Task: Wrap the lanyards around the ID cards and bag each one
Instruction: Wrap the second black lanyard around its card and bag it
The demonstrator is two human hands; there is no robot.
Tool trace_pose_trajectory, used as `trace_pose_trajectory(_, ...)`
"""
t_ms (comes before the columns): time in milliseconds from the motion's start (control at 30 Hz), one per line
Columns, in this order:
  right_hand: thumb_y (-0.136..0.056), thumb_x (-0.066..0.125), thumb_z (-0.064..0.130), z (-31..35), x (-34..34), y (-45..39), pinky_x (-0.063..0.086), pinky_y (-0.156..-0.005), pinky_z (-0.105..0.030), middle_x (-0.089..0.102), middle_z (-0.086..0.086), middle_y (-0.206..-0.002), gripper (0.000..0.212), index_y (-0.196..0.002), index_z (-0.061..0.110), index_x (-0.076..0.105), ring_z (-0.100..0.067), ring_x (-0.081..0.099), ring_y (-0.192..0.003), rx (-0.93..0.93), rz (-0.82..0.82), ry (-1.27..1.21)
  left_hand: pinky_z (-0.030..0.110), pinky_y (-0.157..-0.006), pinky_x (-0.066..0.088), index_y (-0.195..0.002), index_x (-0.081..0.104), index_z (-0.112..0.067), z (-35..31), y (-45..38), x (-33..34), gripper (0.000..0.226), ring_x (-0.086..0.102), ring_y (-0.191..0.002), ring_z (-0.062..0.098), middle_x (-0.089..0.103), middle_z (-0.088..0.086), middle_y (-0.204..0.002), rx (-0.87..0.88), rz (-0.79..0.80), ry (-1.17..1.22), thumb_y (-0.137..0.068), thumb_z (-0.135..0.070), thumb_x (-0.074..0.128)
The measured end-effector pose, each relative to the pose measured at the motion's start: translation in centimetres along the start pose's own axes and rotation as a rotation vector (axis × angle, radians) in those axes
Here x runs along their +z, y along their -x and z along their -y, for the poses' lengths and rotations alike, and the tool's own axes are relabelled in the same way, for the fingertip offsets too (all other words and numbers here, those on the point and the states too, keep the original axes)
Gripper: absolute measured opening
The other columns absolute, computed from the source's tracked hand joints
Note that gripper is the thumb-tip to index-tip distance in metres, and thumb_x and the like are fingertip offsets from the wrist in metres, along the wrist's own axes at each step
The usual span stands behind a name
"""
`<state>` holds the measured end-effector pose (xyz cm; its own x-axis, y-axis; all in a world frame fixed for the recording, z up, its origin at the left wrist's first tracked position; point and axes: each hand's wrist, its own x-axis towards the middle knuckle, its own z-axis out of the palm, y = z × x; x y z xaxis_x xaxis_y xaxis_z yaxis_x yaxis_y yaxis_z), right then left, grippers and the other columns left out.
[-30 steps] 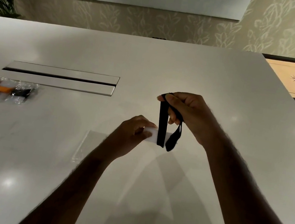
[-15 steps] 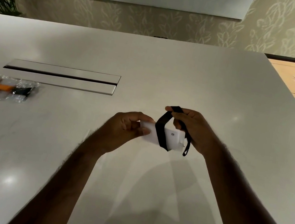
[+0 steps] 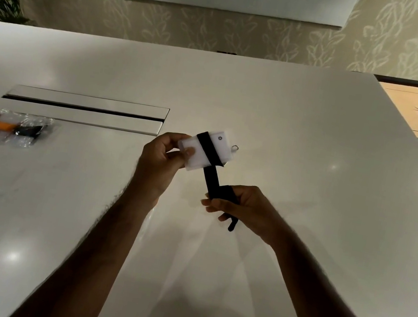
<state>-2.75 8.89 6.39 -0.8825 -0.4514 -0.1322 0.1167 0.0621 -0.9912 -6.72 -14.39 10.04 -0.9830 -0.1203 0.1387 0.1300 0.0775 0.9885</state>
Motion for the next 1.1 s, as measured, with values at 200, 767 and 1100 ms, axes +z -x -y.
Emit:
trace_pose_trajectory(200, -0.093, 0.074, 0.044, 1.4, 0.7, 0.7, 0.058, -0.068, -0.029, 0.083, -0.006, -0.090, 0.024, -0.105, 0.025, 0.083, -0.020, 0.080, -0.087, -0.049, -0.080, 0.079, 0.048, -0.088, 0.063, -0.099, 0.070, -0.031, 0.9, -0.3, 0.4, 0.022, 0.073, -0.090, 0.011, 0.076, -0.007, -0.102, -0.027, -0.049, -0.115, -0.090, -0.012, 0.077)
trace_pose_trajectory(767, -0.101, 0.067, 0.025, 5.4, 0.5, -0.3, 0.059, -0.062, -0.030, 0.081, -0.015, -0.092, 0.018, -0.109, 0.017, 0.081, -0.029, 0.078, -0.073, -0.331, -0.118, -0.222, 0.006, -0.070, 0.051, -0.106, 0.069, -0.029, 1.6, 1.0, 1.6, 0.020, 0.065, -0.086, -0.008, 0.070, -0.021, -0.094, 0.090, 0.038, -0.376, -0.092, -0.017, 0.075)
trace_pose_trajectory(1100, -0.103, 0.064, 0.028, 8.2, -1.5, -3.1, 0.053, -0.057, -0.022, 0.084, -0.004, -0.097, 0.019, -0.108, 0.017, 0.079, -0.020, 0.077, -0.077, -0.319, -0.331, 0.048, 0.006, -0.074, 0.048, -0.103, 0.068, -0.038, 0.8, 2.1, 1.7, 0.024, 0.064, -0.091, -0.008, 0.070, -0.025, -0.094, 0.124, 0.258, -0.401, -0.095, -0.016, 0.072)
